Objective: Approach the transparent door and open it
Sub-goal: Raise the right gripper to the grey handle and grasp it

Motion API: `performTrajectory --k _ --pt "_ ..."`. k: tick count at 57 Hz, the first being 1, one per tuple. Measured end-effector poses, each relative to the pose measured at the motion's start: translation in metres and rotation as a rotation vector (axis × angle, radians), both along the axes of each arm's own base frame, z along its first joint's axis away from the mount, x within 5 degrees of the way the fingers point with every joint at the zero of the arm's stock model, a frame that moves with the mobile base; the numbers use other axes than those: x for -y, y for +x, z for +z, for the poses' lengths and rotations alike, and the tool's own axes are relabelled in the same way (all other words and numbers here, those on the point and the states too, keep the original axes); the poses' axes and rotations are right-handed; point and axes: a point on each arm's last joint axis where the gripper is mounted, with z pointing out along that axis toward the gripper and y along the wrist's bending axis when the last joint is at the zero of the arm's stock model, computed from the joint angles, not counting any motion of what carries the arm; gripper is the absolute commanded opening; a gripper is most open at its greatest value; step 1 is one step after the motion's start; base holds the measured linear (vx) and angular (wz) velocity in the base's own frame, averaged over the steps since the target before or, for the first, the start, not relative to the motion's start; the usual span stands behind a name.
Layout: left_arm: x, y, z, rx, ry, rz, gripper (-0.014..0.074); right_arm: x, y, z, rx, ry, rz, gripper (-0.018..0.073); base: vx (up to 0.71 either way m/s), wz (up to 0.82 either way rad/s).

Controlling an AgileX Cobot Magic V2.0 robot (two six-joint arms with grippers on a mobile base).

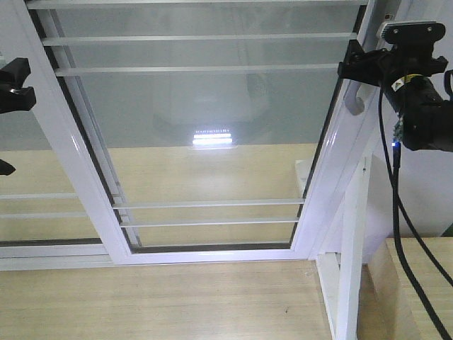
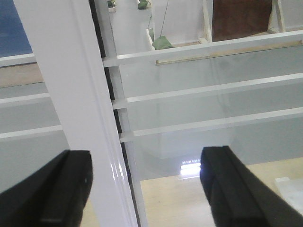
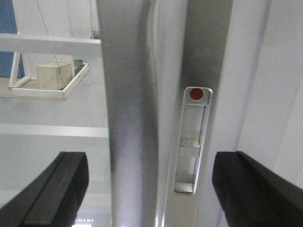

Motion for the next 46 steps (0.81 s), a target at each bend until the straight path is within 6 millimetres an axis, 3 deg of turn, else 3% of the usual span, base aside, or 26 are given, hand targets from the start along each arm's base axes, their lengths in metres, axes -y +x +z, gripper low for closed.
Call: performTrajectory --k 5,11,26,46 --pt "0.0000 0.0000 0.0000 0.000 0.000 0.000 0.0575 -0.0009 0.0034 -0.0027 -0.005 -0.009 0.008 0.0551 0.00 0.00" --pt "0.0000 0.0000 0.0000 0.000 0.000 0.000 0.0575 -0.0009 0.0042 -0.0057 -0.015 -0.009 0.008 0.0446 0.00 0.00" --pt "0.0000 0.0000 -0.0001 -0.002 0.000 0.000 0.0575 -0.0032 0.0042 -0.0069 -0.022 -0.019 0.026 -0.0015 0.00 0.00" --pt "0.0001 -0.0002 -0.0008 -0.009 0.000 -0.002 0.0575 -0.0055 0.0038 -0.0070 -0.032 0.021 0.130 -0.0008 0.00 0.00"
